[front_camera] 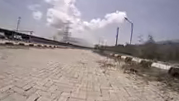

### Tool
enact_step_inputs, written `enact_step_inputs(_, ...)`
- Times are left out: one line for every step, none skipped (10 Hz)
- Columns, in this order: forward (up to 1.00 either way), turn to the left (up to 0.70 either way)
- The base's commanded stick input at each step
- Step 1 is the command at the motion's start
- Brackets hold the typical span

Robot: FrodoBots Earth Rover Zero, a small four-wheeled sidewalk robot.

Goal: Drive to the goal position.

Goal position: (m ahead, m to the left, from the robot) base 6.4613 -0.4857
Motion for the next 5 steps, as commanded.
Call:
enact_step_inputs(0.70,0.00)
enact_step_inputs(0.70,0.00)
enact_step_inputs(0.70,0.00)
enact_step_inputs(0.70,0.00)
enact_step_inputs(0.70,0.00)
